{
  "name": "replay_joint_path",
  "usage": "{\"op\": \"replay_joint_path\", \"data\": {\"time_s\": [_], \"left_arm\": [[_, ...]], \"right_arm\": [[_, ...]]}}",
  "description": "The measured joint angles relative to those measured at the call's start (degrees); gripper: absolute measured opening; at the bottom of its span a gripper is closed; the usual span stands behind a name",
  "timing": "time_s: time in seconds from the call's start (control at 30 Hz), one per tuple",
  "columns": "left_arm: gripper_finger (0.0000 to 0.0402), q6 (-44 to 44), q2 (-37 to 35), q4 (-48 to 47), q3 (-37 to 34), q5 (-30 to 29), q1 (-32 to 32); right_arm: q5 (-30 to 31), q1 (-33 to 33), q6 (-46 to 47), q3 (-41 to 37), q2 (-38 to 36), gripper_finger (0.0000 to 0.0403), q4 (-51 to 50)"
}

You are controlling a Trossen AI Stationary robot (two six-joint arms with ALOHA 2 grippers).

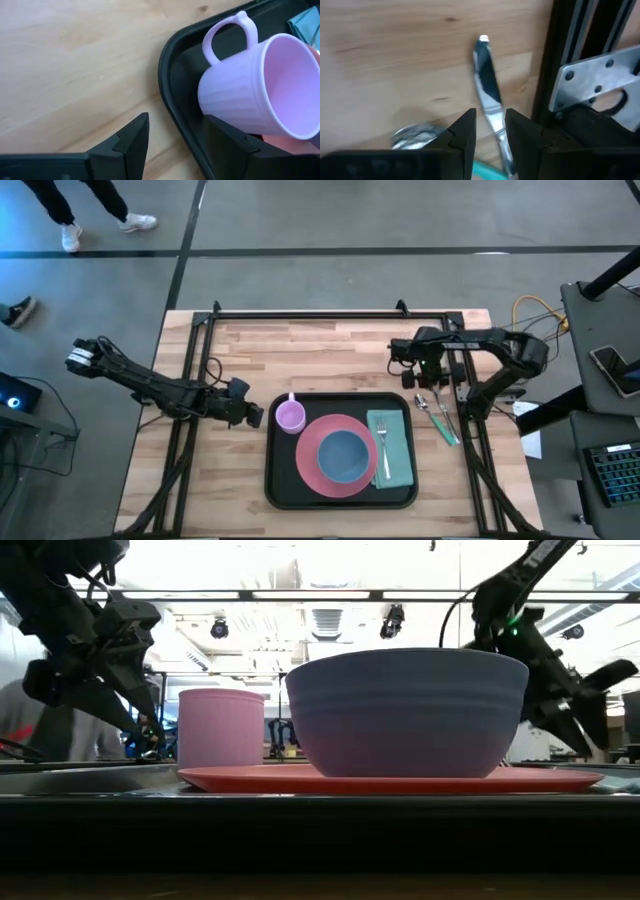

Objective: Set up tray
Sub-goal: Put the silver table knife to the right of the silver fork on the green napkin

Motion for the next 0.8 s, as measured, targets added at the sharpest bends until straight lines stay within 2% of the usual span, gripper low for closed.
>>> {"op": "replay_joint_path", "data": {"time_s": [0.23,0.43,0.6,0.8], "left_arm": [[0.0166,0.00,0.00,-0.01,0.00,0.01,0.09],[0.0166,-0.02,0.00,0.00,0.00,0.06,0.07],[0.0166,-0.02,0.00,0.00,0.00,0.08,0.07],[0.0166,-0.02,0.00,-0.02,0.00,0.11,0.05]], "right_arm": [[0.21,-0.01,-7.21,-1.46,8.20,0.0103,0.83],[3.16,0.00,-8.56,-1.68,14.23,0.0102,0.64],[3.17,-0.01,-9.14,-1.63,15.97,0.0092,1.44],[3.65,-0.04,-9.02,-1.73,14.49,0.0082,3.38]]}}
